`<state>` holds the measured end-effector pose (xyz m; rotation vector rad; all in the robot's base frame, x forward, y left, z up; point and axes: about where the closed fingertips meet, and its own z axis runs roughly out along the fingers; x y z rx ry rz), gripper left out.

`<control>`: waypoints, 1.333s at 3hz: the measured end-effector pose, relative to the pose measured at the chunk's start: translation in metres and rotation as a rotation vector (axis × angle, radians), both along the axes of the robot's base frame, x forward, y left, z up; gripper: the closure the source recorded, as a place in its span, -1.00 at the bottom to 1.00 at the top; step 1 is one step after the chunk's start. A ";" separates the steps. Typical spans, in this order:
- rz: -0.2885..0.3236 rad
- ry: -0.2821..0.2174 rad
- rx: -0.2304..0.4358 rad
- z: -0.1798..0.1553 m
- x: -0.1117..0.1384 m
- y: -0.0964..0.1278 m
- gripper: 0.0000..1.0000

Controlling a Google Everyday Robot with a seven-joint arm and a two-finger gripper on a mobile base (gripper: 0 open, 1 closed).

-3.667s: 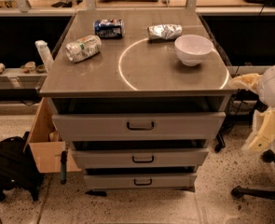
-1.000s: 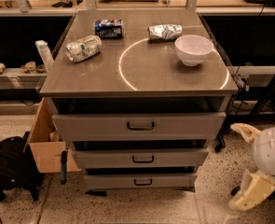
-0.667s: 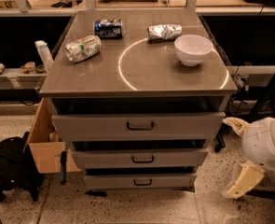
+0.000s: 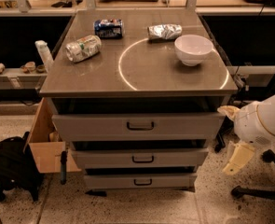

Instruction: Open middle drawer

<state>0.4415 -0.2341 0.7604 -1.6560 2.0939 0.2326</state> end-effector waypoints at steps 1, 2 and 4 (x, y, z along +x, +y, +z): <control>-0.016 -0.033 -0.013 -0.005 0.000 -0.002 -1.00; -0.048 -0.046 -0.021 -0.019 0.001 -0.008 -1.00; -0.078 -0.057 -0.017 -0.052 0.002 -0.013 -1.00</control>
Offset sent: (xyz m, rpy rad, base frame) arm 0.0035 -0.0199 -0.0385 -0.0283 -0.0589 -0.0962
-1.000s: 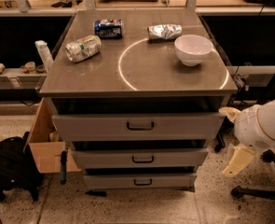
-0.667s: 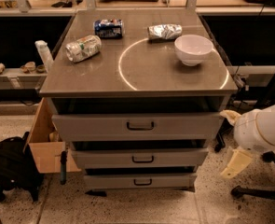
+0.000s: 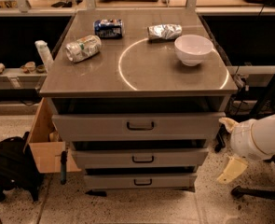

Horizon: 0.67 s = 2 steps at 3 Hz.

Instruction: Open middle drawer

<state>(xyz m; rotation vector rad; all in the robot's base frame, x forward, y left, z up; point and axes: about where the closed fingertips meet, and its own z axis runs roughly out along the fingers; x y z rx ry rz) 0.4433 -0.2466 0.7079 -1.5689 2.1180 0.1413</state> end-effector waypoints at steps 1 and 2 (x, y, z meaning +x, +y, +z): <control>-0.015 0.004 -0.014 -0.026 0.003 -0.006 -1.00; -0.026 0.004 -0.034 -0.041 0.005 -0.011 -1.00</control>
Offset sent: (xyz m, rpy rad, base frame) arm 0.0089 -0.0189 -0.0595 -0.0542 0.0040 -0.0450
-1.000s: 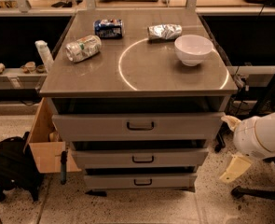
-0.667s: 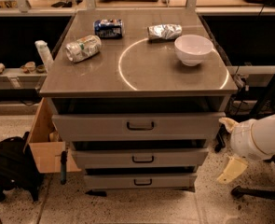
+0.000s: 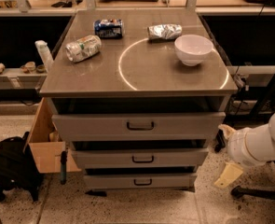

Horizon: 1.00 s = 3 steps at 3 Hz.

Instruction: Open middle drawer

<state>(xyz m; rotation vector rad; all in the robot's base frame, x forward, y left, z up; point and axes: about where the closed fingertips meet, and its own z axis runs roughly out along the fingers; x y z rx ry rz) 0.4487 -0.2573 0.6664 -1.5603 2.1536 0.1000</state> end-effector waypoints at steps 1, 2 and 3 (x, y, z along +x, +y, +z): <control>-0.007 -0.021 -0.016 -0.019 0.005 -0.002 -1.00; 0.008 -0.018 -0.014 -0.029 0.010 0.001 -1.00; 0.034 0.002 0.004 -0.039 0.018 0.010 -1.00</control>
Offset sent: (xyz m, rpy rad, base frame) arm 0.0172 0.0032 -0.0412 -0.0123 -0.0156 0.0205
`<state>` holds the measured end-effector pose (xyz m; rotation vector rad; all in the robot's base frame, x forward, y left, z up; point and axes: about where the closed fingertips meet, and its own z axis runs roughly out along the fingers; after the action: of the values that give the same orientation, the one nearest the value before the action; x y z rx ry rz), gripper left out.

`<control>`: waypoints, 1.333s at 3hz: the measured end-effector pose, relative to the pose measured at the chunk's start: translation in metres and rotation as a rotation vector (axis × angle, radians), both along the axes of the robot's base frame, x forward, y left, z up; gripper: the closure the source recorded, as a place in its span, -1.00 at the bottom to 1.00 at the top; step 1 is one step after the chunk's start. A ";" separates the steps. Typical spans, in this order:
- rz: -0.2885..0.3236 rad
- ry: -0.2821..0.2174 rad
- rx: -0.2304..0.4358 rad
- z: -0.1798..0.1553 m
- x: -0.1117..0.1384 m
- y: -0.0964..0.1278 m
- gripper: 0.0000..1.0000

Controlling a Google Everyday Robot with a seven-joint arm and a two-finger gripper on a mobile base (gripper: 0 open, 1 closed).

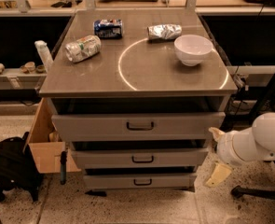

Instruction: Open middle drawer

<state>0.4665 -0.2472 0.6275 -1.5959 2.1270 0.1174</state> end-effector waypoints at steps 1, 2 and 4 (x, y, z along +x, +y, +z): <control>0.023 0.028 0.017 -0.009 0.005 0.008 -1.00; 0.050 0.080 0.034 -0.017 0.005 0.014 -1.00; 0.050 0.075 0.024 -0.016 0.006 0.016 -1.00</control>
Offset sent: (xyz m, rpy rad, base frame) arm 0.0071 0.0183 -0.0248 0.0532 0.1330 0.0767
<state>0.4724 -0.2316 0.6116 -1.6553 2.1342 0.2214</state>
